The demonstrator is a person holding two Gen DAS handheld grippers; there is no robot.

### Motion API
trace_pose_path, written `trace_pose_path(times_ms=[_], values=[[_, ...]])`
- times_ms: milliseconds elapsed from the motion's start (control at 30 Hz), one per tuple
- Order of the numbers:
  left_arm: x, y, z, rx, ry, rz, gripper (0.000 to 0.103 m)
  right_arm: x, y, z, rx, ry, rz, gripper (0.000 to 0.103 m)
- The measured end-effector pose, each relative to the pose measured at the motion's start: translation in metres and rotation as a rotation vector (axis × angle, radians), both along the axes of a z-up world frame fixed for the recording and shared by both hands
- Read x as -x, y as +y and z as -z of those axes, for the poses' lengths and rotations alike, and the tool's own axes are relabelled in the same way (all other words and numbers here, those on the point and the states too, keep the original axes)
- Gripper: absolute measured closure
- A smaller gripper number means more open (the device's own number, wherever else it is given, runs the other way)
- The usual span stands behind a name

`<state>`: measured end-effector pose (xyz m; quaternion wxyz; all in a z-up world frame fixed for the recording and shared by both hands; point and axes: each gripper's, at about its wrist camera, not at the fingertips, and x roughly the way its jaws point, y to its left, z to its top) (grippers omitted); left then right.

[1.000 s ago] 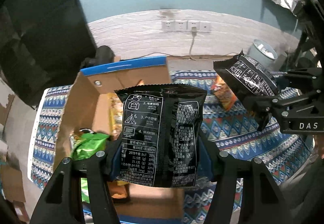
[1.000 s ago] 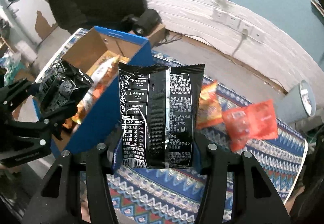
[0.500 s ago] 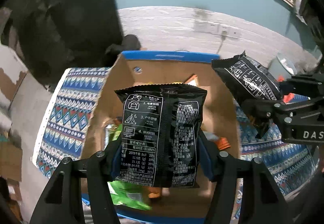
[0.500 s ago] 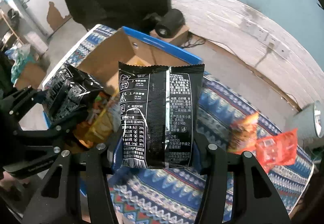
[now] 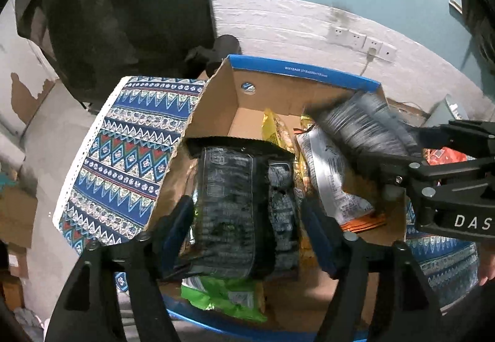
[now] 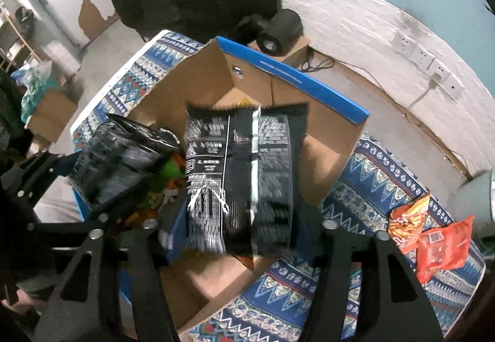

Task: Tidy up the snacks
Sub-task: 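Lower both black packets into the box and open both tools, then move left tool to orange chip bag while right tool moves to red packet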

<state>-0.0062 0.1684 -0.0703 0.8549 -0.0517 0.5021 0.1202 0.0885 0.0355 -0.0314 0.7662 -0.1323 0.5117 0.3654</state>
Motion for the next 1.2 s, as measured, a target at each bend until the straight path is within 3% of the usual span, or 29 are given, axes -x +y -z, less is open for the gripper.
trace_pose_path(times_ms=[100,300,700,933,1200], values=[[0.002,0.0,-0.003,-0.002,-0.002,-0.002,0.024,0.001,-0.005,-0.003,-0.007,-0.007,0.009,0.03],[0.003,-0.009,-0.012,0.024,-0.021,0.011,0.024,-0.001,-0.027,-0.013,-0.015,-0.028,0.036,0.03],[-0.013,-0.069,-0.015,0.026,-0.023,0.115,0.023,-0.031,-0.109,-0.012,0.044,-0.063,0.19,0.03],[-0.037,-0.113,-0.018,0.015,-0.02,0.192,0.023,-0.054,-0.164,-0.004,0.069,-0.061,0.296,0.03],[-0.07,-0.16,-0.007,-0.004,0.011,0.252,0.023,-0.081,-0.224,0.025,0.133,-0.039,0.412,0.03]])
